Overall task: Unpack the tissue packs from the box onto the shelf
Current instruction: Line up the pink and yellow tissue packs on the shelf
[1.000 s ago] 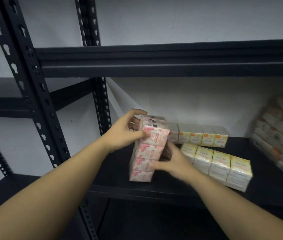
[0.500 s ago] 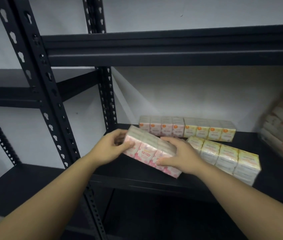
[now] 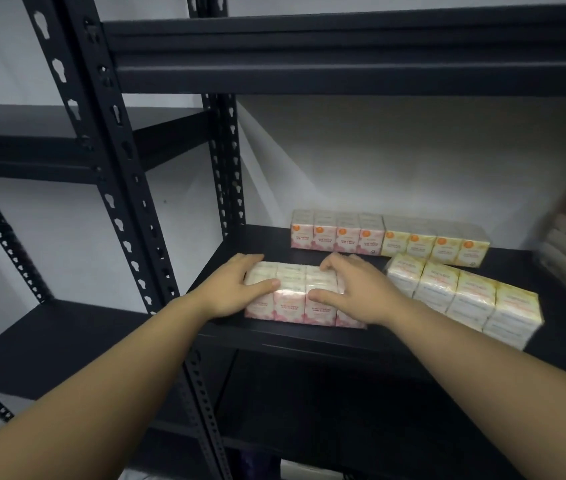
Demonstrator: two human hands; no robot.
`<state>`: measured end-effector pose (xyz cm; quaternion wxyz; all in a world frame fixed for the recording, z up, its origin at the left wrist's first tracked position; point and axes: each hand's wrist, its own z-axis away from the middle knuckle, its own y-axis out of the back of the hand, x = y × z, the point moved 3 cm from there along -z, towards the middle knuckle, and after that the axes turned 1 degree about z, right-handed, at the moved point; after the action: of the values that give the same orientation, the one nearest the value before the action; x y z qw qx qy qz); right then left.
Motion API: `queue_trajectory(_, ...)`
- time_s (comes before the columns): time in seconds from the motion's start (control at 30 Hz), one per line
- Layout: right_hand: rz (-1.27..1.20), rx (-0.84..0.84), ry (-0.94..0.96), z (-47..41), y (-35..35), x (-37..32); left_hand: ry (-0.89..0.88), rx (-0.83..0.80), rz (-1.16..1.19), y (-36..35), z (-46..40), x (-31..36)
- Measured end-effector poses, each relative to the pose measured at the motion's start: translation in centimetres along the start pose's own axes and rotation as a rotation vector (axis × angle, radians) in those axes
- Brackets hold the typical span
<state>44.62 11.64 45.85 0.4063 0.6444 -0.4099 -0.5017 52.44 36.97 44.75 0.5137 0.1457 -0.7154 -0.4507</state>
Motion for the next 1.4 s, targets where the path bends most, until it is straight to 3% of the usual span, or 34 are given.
queue_trajectory(0.23, 0.117, 0.184, -0.027, -2.3, 1.1, -0.1, -0.006, 0.167, 0.022, 0.3, 3.6, -0.6)
queue_trajectory(0.5, -0.19, 0.249, -0.265, -0.6, -1.4, -1.9, 0.073, 0.138, 0.147, 1.2, 1.4, 1.2)
queue_trajectory(0.67, -0.46, 0.199, -0.377, -0.3, -3.3, -3.4, 0.147, 0.033, 0.161, 0.3, -1.5, 2.2)
queue_trajectory(0.8, -0.488, 0.183, -0.364, -0.9, -2.7, -3.0, 0.161, 0.043, 0.259, 0.0, -0.3, 2.6)
queue_trajectory(0.93, -0.492, 0.053, -0.295, -1.8, -0.6, -2.6, 0.138, -0.014, 0.341, -0.6, 1.5, 3.2)
queue_trajectory(1.13, -0.388, 0.017, -0.292, -0.3, 0.3, -3.7, 0.032, 0.173, 0.13, 1.1, -0.6, 3.6)
queue_trajectory(1.27, -0.182, 0.051, -0.285, 1.8, -1.1, -5.1, -0.088, 0.041, -0.054, 0.6, -3.7, 5.7)
queue_trajectory(1.4, -0.203, 0.075, -0.275, 2.5, -0.9, -4.5, -0.025, -0.051, -0.059, -0.4, -5.0, 4.9)
